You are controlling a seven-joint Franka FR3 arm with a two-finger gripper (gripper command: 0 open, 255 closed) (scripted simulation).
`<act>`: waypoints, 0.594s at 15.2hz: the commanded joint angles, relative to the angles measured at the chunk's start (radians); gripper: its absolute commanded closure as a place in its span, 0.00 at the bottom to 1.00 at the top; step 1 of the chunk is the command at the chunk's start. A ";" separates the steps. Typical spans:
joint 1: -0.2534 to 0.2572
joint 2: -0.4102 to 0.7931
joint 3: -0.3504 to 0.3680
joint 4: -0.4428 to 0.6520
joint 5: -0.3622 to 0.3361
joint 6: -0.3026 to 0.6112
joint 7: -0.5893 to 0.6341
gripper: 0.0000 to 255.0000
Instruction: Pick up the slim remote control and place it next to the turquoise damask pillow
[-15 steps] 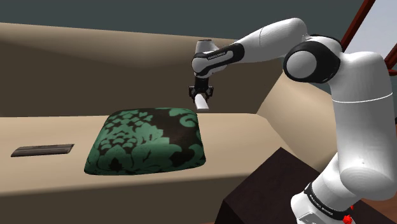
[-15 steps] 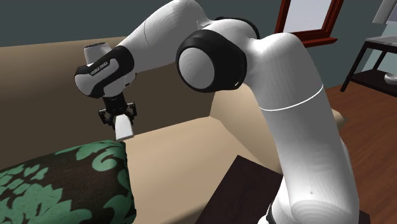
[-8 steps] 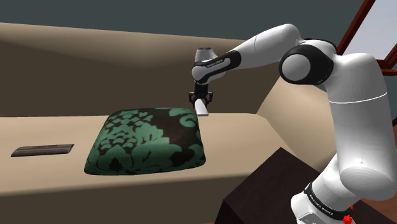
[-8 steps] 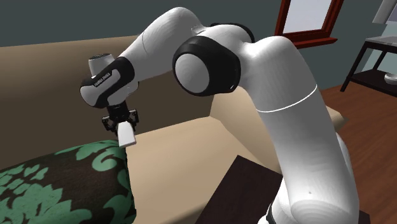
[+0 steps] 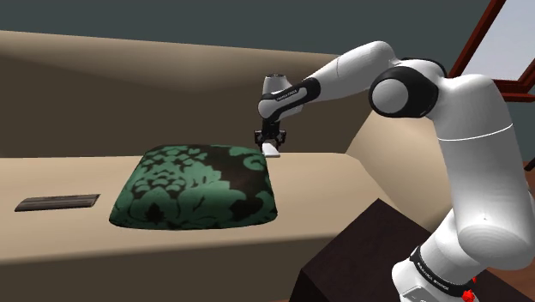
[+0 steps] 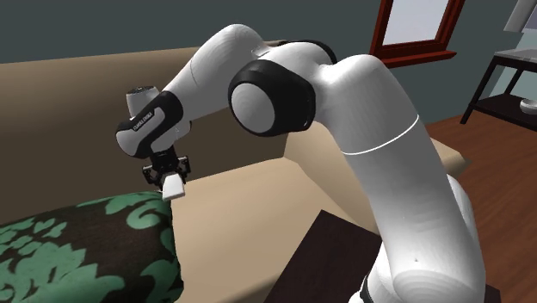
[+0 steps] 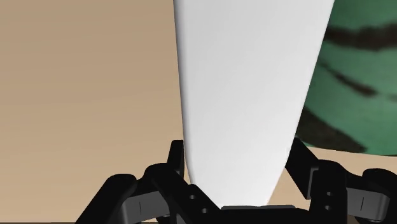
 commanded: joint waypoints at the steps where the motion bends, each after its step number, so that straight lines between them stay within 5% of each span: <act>1: 0.003 0.025 0.006 -0.001 0.004 0.017 -0.001 1.00; 9: 0.001 0.096 0.009 0.003 0.008 0.084 -0.003 1.00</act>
